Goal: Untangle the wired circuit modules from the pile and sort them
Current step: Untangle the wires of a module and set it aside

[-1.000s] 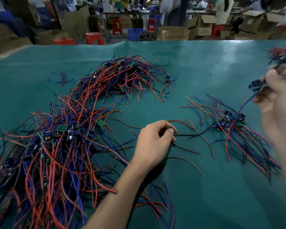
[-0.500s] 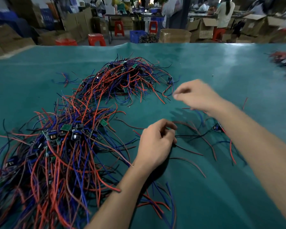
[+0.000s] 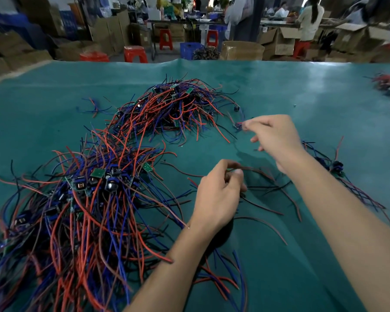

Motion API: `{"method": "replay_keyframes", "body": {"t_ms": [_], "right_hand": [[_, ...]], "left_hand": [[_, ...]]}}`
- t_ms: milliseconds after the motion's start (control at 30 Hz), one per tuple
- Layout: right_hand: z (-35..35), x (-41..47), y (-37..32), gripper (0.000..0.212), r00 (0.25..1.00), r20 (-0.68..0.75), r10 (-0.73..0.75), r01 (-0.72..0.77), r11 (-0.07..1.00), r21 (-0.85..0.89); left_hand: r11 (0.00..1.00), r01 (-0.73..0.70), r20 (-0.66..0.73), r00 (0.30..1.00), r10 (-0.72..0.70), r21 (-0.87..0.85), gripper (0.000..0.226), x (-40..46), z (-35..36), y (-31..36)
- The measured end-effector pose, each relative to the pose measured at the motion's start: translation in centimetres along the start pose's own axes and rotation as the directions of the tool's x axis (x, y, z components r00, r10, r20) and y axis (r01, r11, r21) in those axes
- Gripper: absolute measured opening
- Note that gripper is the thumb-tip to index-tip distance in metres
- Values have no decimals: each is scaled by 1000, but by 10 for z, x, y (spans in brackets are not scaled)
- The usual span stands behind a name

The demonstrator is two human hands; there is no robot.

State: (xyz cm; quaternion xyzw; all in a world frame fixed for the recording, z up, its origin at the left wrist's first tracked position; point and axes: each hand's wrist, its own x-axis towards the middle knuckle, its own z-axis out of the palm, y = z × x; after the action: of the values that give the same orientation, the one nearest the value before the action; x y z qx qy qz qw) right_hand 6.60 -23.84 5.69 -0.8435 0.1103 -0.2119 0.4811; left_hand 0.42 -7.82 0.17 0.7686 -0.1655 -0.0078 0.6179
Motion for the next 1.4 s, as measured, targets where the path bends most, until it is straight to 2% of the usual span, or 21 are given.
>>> {"method": "replay_keyframes", "body": {"t_ms": [67,133,267,367,500,533,600,667,700,733,767,833,933,1000,1133,1233,1333,1400], "right_hand": [[-16,-24,-9,24,999,-12,-45,47,990,131],[-26,-54,-14,23,992,65,-104,91,978,187],[-24,-98,-13,34,963,251,-97,19,955,296],[-17,-106,-8,36,915,389,-105,-14,956,293],[-23,-101,-5,41,865,497,-77,-62,964,259],[-25,-99,-2,46,878,474,-63,-52,973,226],[-26,-93,8,55,938,347,-18,11,1000,23],[-25,-88,18,46,988,152,-9,43,975,-218],[-22,-87,21,35,997,75,1,16,976,-218],[-20,-85,21,26,998,32,49,-45,994,-101],[-19,-84,20,21,993,27,118,-120,988,98],[-20,-83,15,16,969,72,236,-243,865,439],[-28,-82,10,11,954,168,249,-298,715,632],[-30,-81,9,15,945,219,241,-325,657,680],[-31,-80,11,15,942,225,249,-336,669,664],[-33,-79,13,15,929,272,251,-370,623,689],[-33,-80,13,21,904,359,231,-423,601,678],[-30,-81,13,25,890,405,209,-443,603,663]], "left_hand": [[999,14,-22,1000,-15,-36,31,-2,-1,2],[997,29,-28,999,-31,-68,45,-3,-2,5],[997,43,-5,999,-44,-61,54,-3,-5,5],[996,23,-9,1000,-22,84,39,-1,-5,2],[997,74,-28,997,-74,2,15,0,-2,3],[997,74,-26,997,-74,-1,14,0,-2,3],[998,69,-29,997,-69,-13,13,0,-1,3],[998,62,-18,998,-63,-30,14,-1,-1,3],[997,58,4,998,-58,-44,15,-2,-1,3],[997,51,35,998,-49,-56,17,-2,-2,3],[997,40,68,997,-35,-67,18,-2,-2,3],[997,15,122,992,-6,-77,14,-2,-2,4],[997,27,154,988,-16,-68,13,-3,-1,7],[998,41,147,989,-32,-57,18,-3,-1,7],[999,35,170,985,-33,-11,25,-4,-3,7],[1000,29,200,980,-26,-10,28,-5,-3,8],[999,-32,162,986,34,-10,18,-5,-2,7],[996,-81,116,990,76,32,25,-3,-2,4]]}}
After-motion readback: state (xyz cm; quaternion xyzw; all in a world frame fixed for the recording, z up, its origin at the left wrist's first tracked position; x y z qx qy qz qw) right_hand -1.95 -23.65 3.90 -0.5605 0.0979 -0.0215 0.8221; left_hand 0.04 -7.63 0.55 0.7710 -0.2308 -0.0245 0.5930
